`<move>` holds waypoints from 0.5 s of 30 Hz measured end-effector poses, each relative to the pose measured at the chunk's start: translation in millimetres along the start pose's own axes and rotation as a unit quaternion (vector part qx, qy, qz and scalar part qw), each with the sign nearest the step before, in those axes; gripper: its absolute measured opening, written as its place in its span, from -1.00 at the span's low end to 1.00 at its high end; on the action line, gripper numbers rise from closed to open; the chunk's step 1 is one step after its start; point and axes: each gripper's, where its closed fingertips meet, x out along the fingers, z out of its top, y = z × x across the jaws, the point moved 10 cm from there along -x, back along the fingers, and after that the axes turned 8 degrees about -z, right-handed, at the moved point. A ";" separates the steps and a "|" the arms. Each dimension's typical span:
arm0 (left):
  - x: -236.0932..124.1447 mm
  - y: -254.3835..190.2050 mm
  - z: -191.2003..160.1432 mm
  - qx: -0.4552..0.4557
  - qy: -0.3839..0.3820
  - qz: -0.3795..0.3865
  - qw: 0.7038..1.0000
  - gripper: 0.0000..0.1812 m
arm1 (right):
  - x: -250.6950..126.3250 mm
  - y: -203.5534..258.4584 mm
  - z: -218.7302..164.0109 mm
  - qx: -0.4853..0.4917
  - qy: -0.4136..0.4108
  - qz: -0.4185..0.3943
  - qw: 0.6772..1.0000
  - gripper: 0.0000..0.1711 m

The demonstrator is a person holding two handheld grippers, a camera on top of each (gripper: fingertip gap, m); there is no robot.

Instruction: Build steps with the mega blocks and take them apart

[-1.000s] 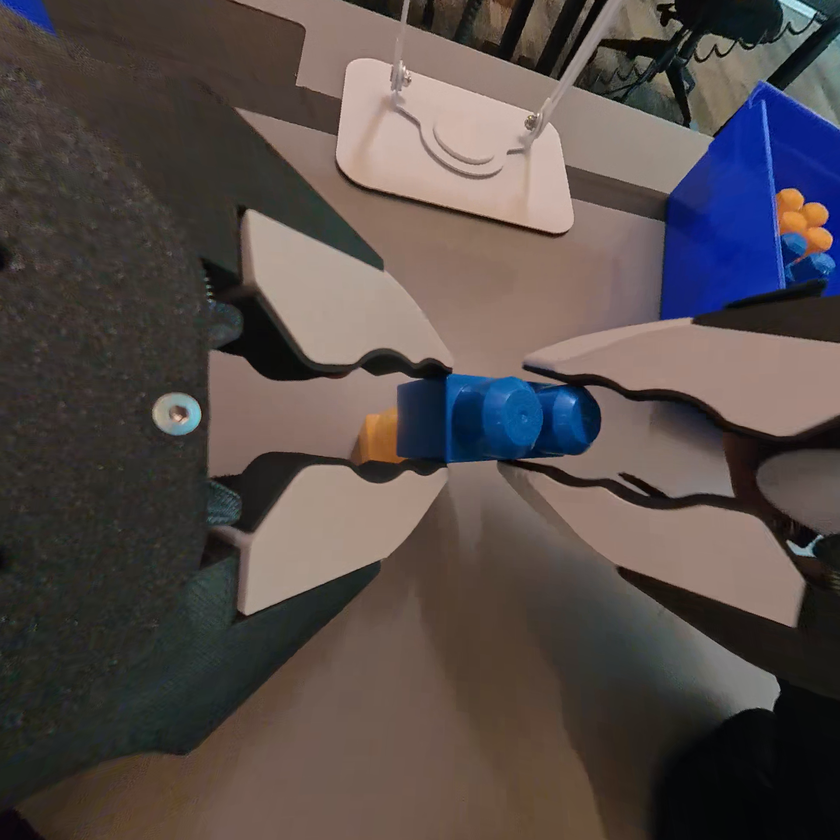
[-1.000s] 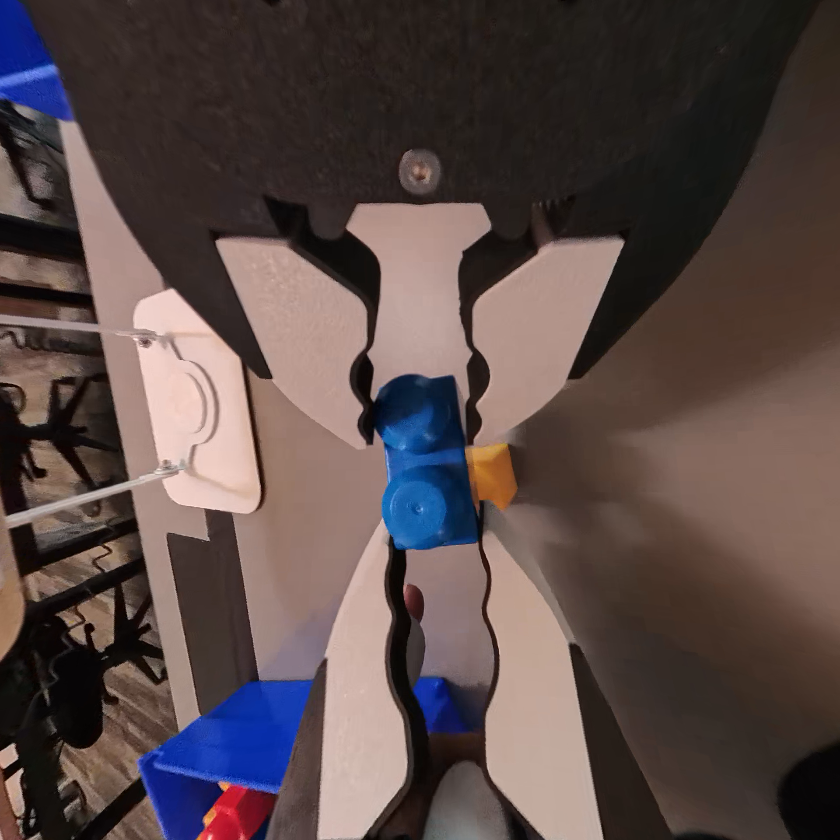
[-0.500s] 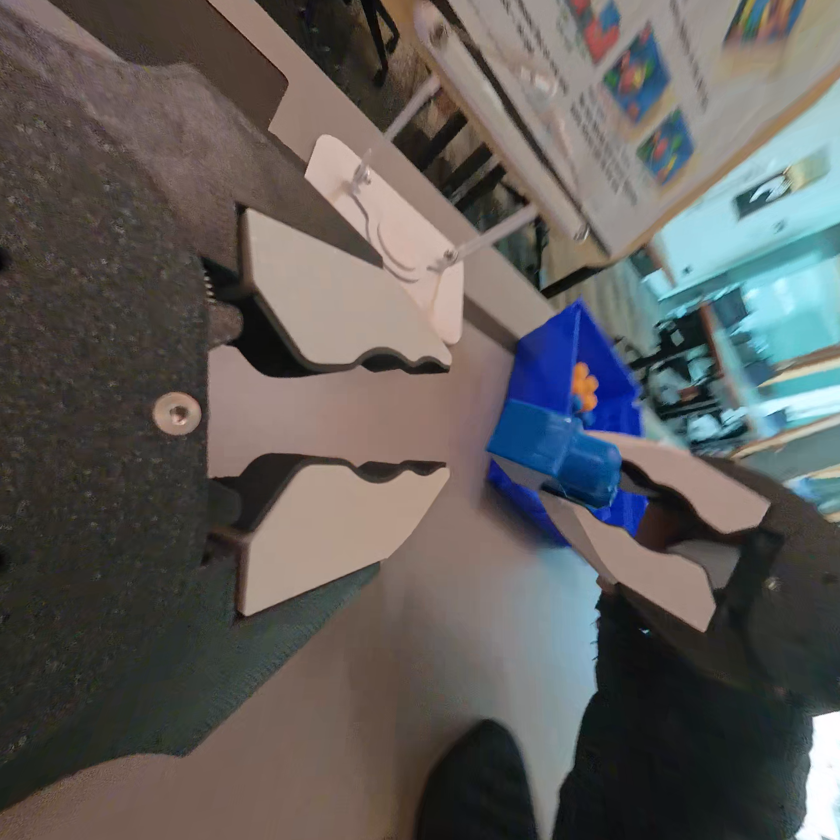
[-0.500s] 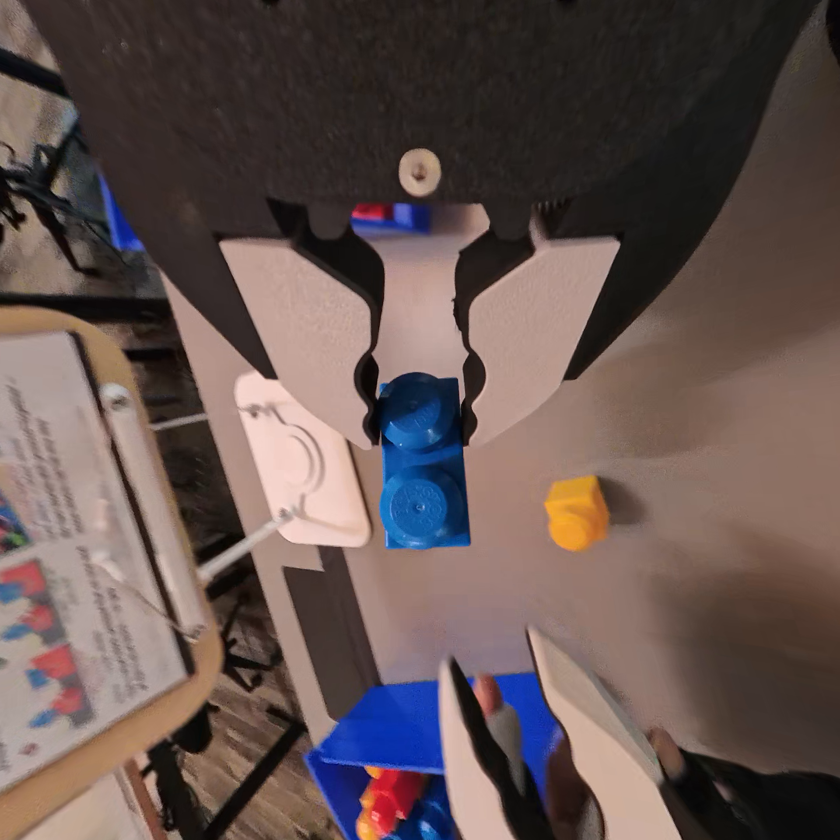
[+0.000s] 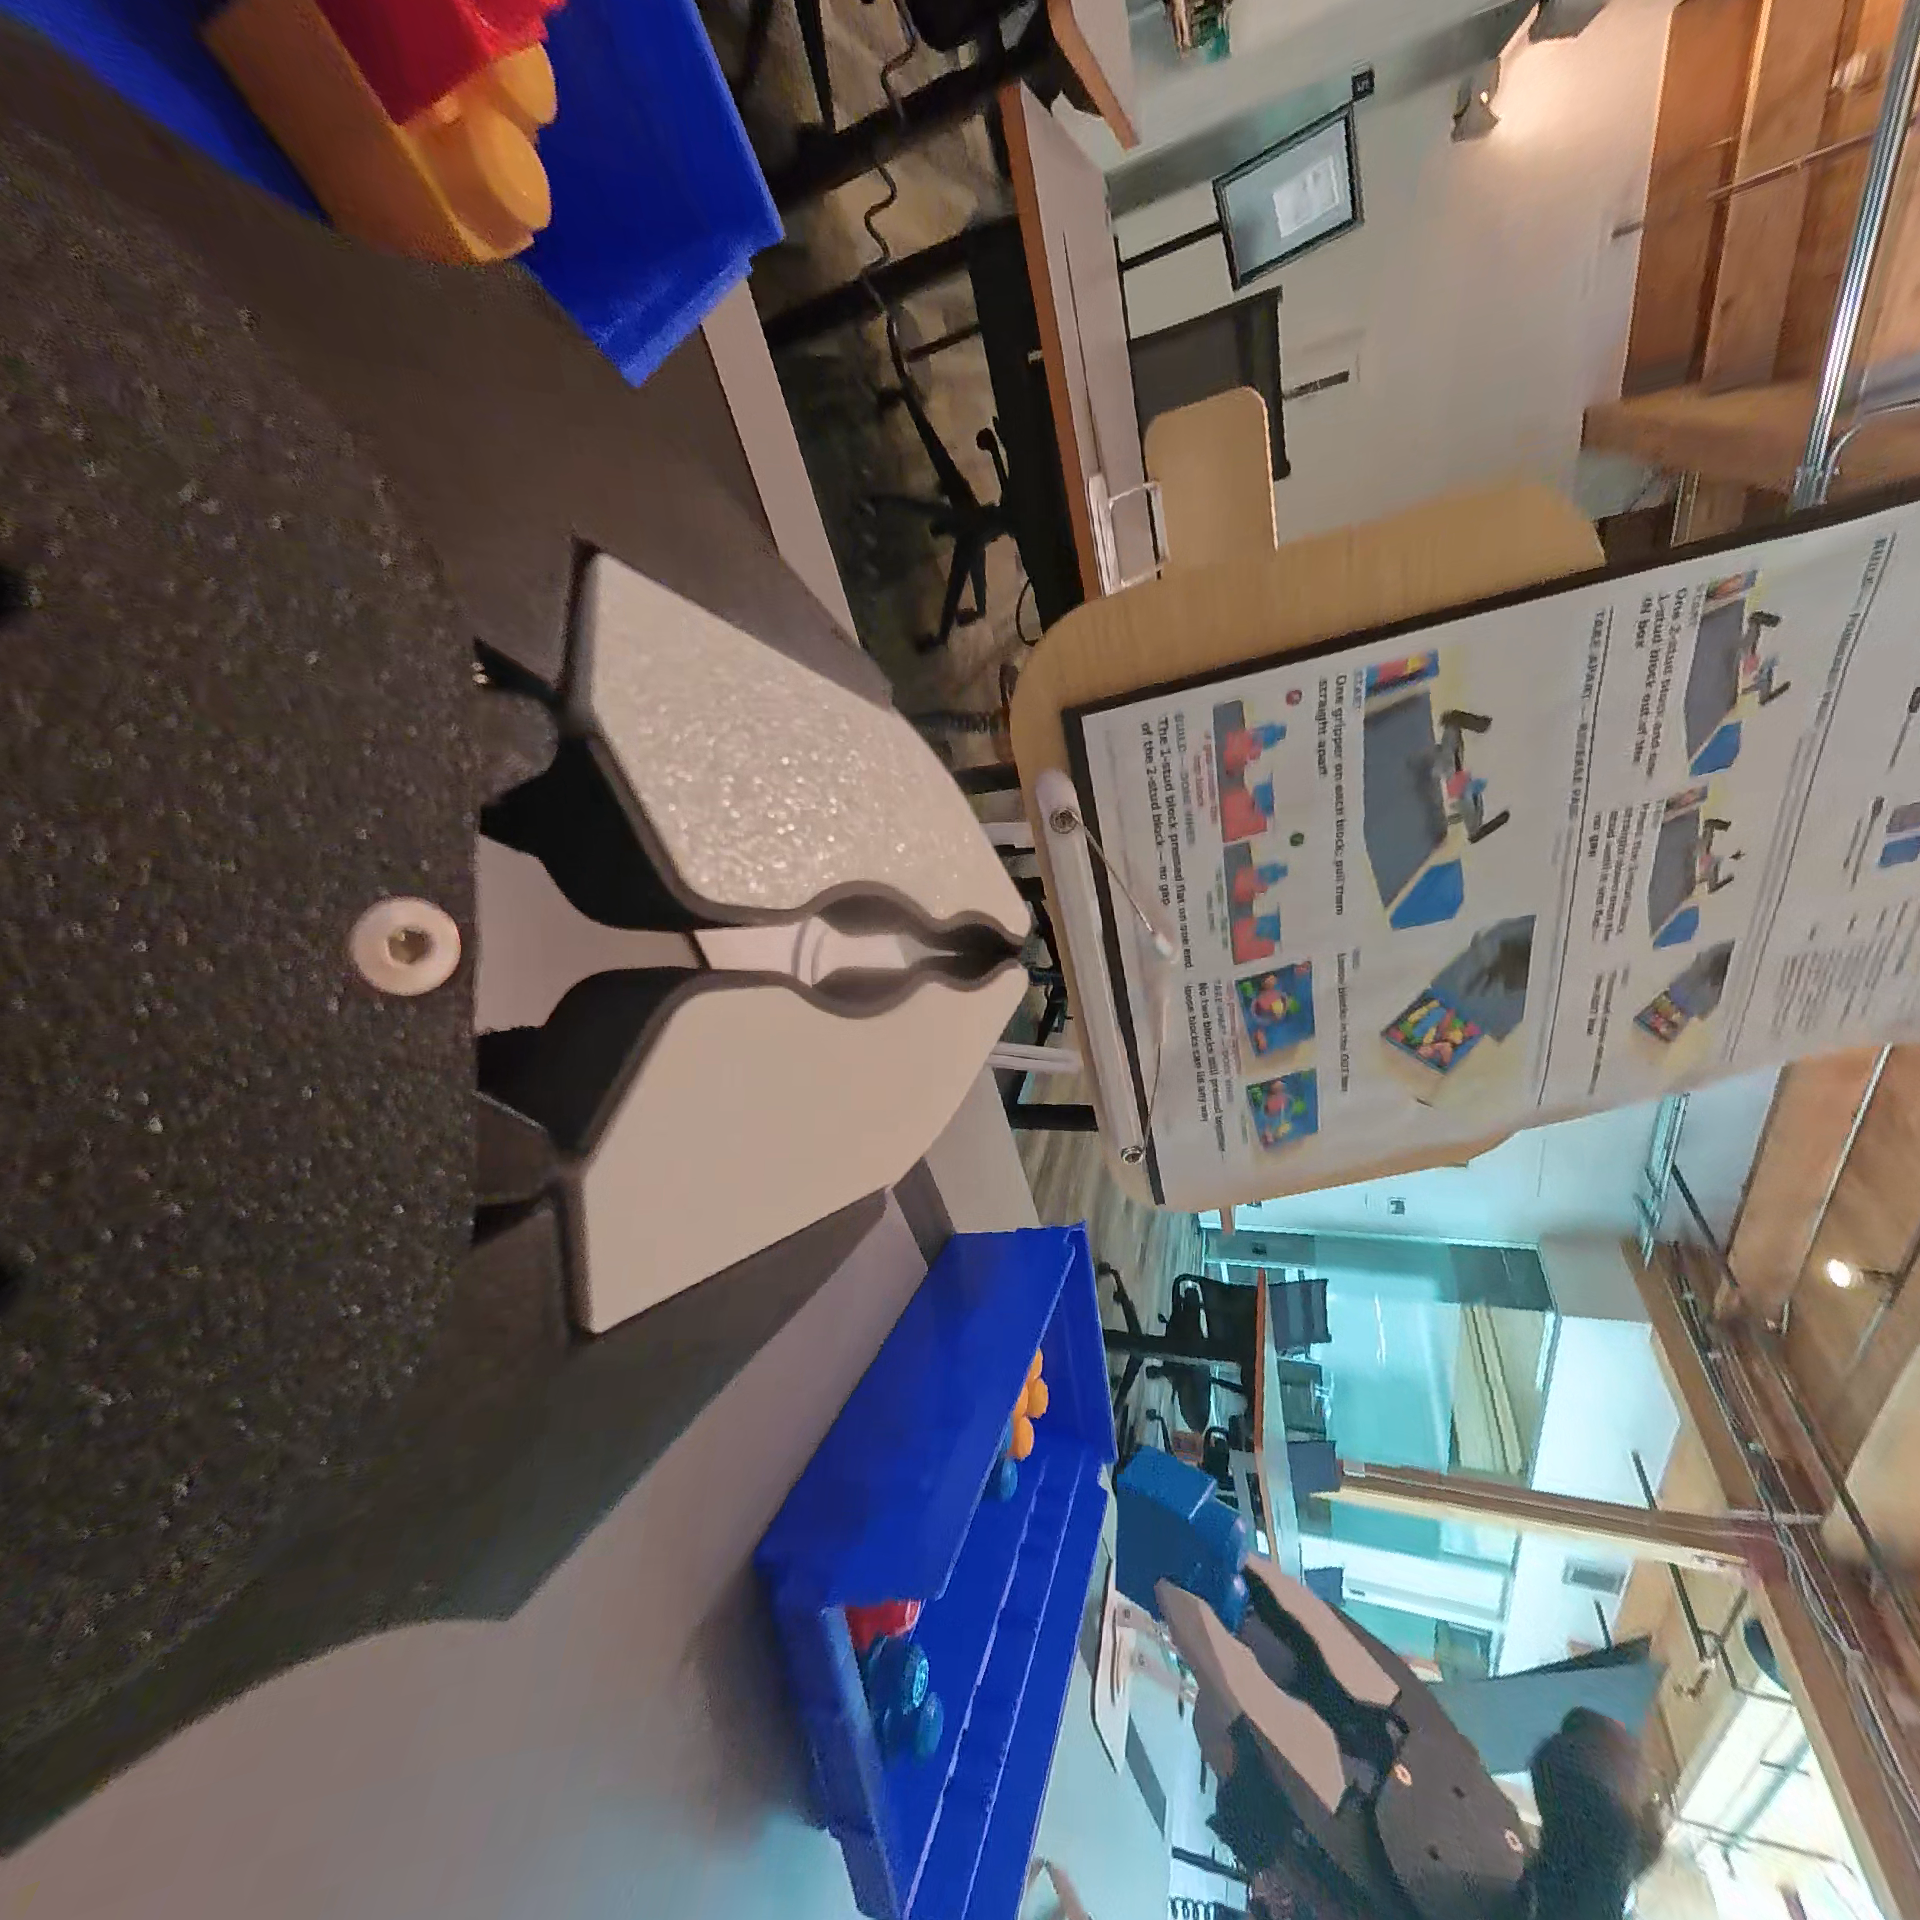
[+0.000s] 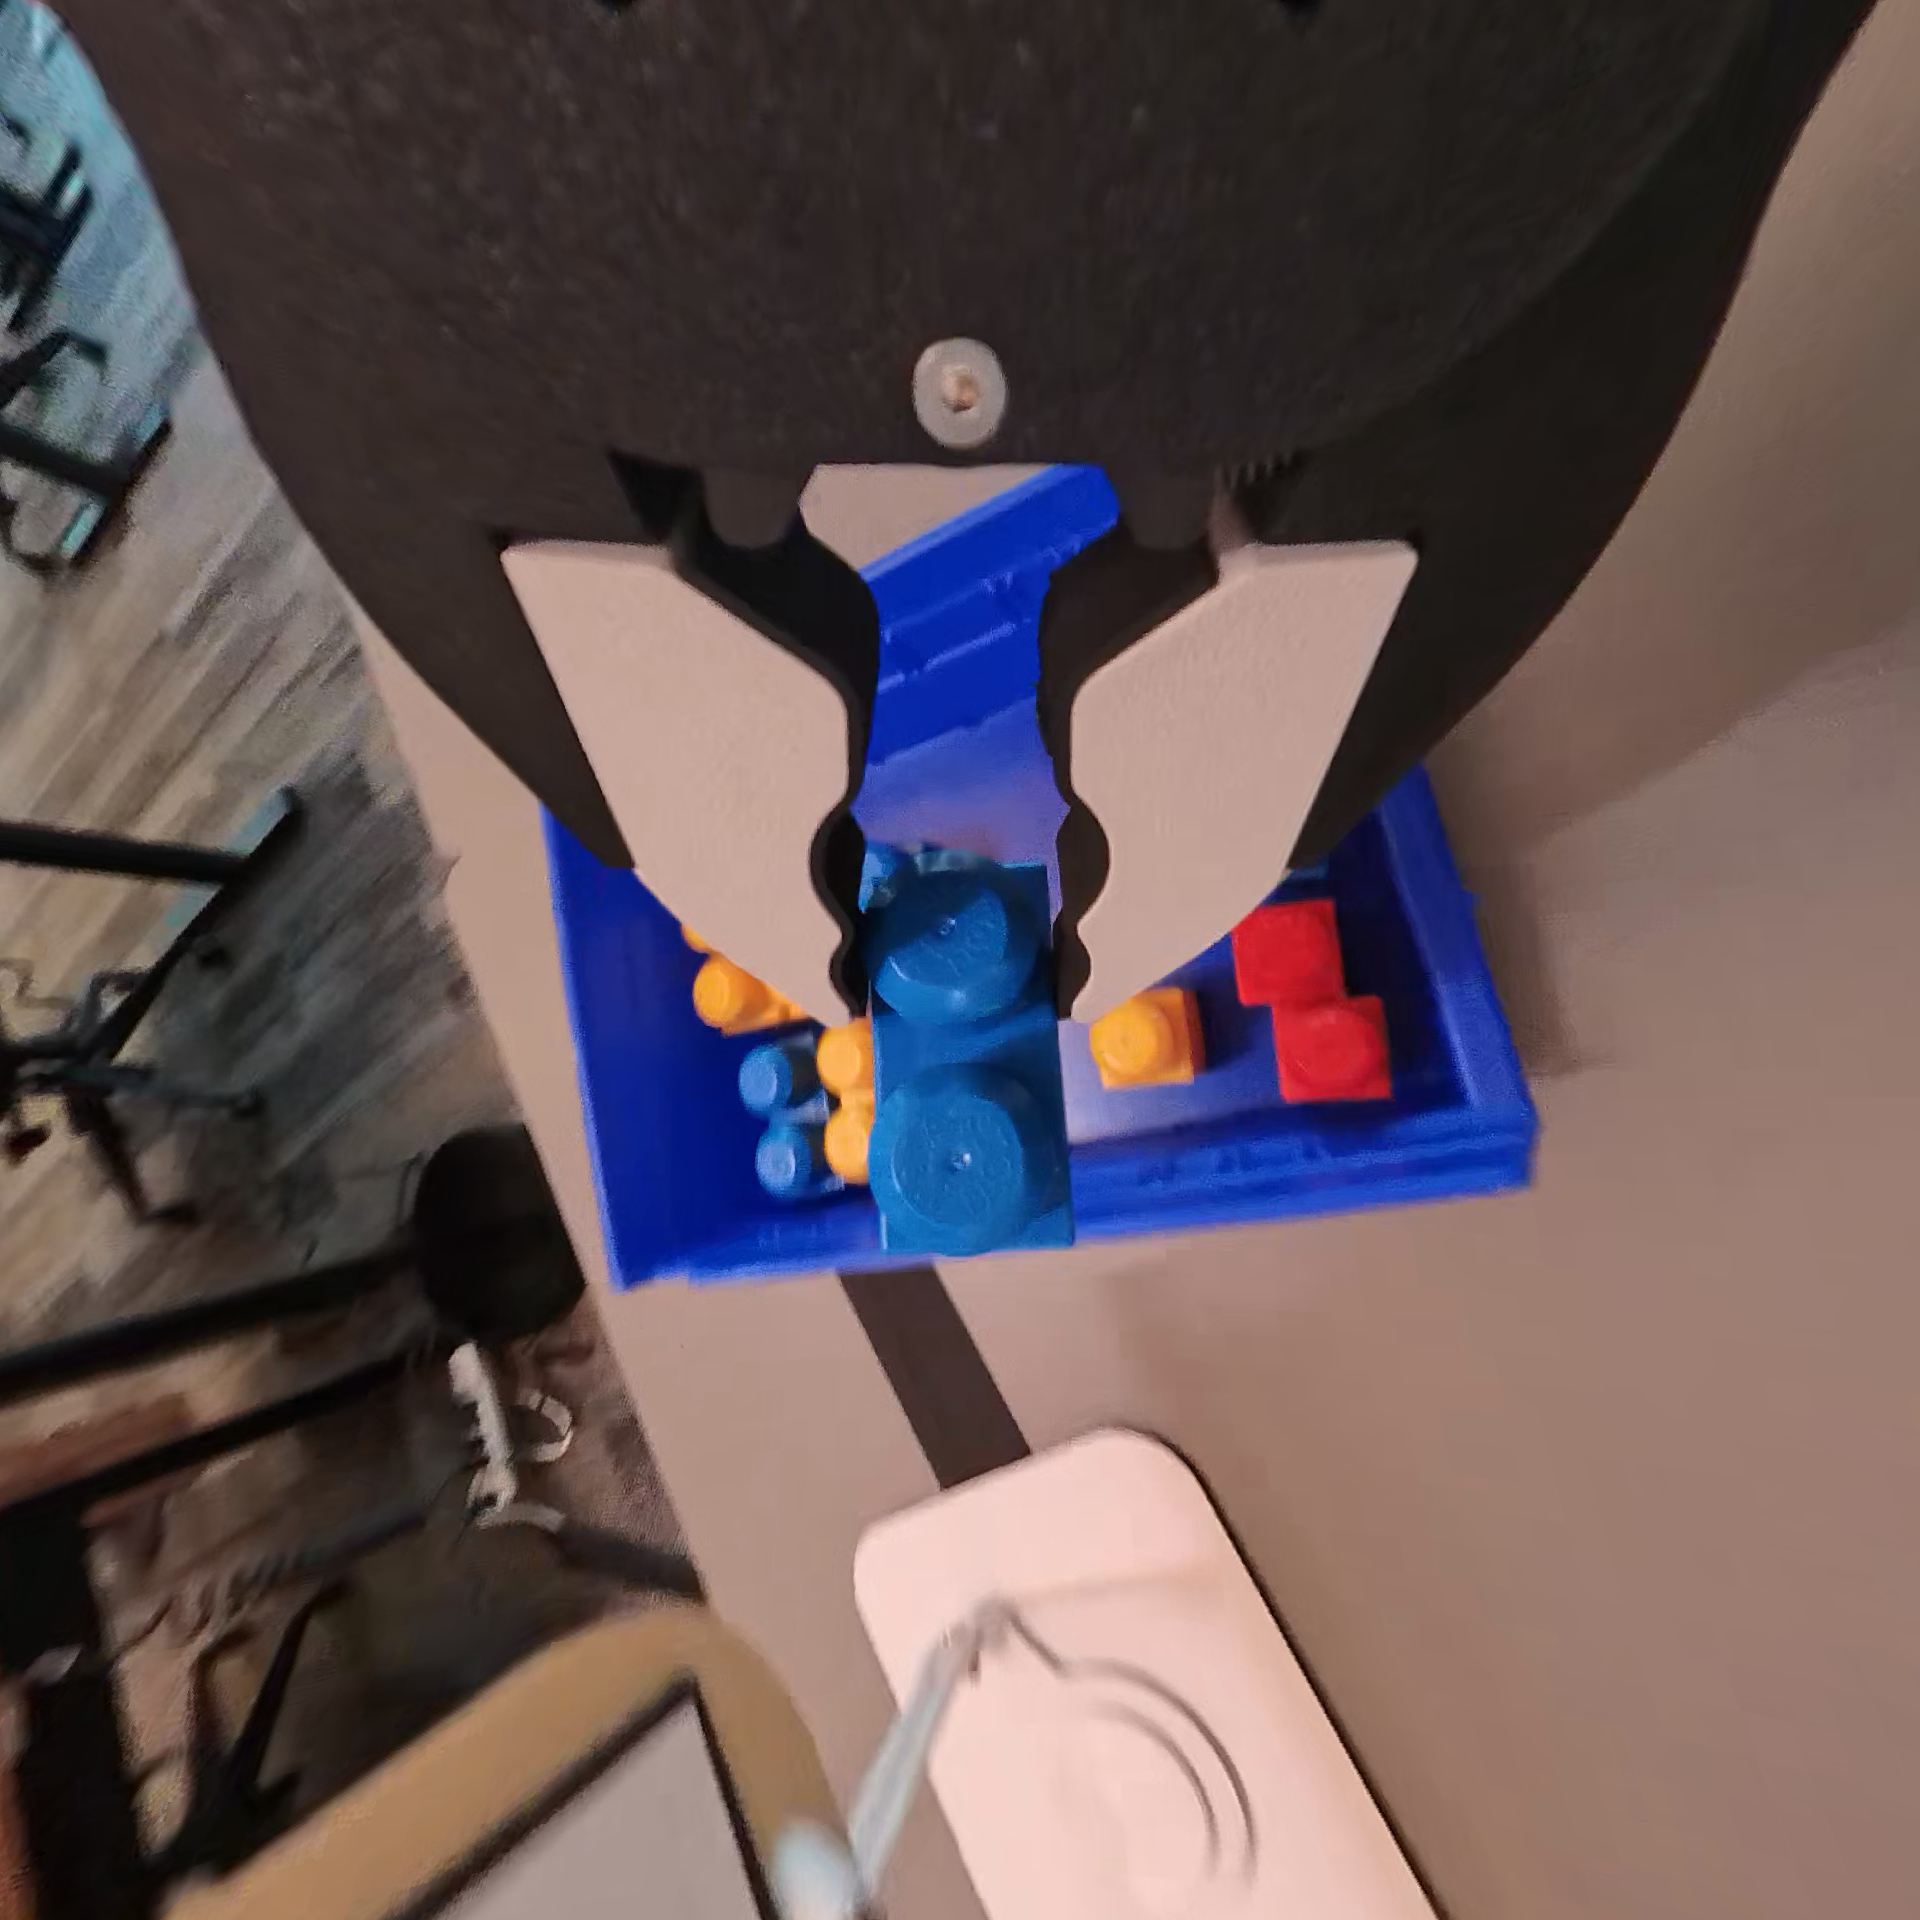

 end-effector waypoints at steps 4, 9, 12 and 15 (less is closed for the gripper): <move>0.3 1.2 -2.4 0.005 0.006 0.009 1.000 -1.00 | 36.4 -13.3 -28.6 0.038 0.054 0.040 0.997 -0.60; 1.3 1.2 -5.6 0.013 0.015 0.010 1.000 -1.00 | 84.9 -9.6 -43.8 0.051 0.097 0.086 0.990 -0.60; 1.5 2.6 -8.1 0.014 0.021 0.010 1.000 -1.00 | 108.6 -4.6 -46.6 0.057 0.102 0.109 0.987 -0.60; 1.6 3.8 -10.1 0.012 0.025 0.009 1.000 -1.00 | 126.9 0.4 -46.0 0.053 0.104 0.122 0.986 -0.60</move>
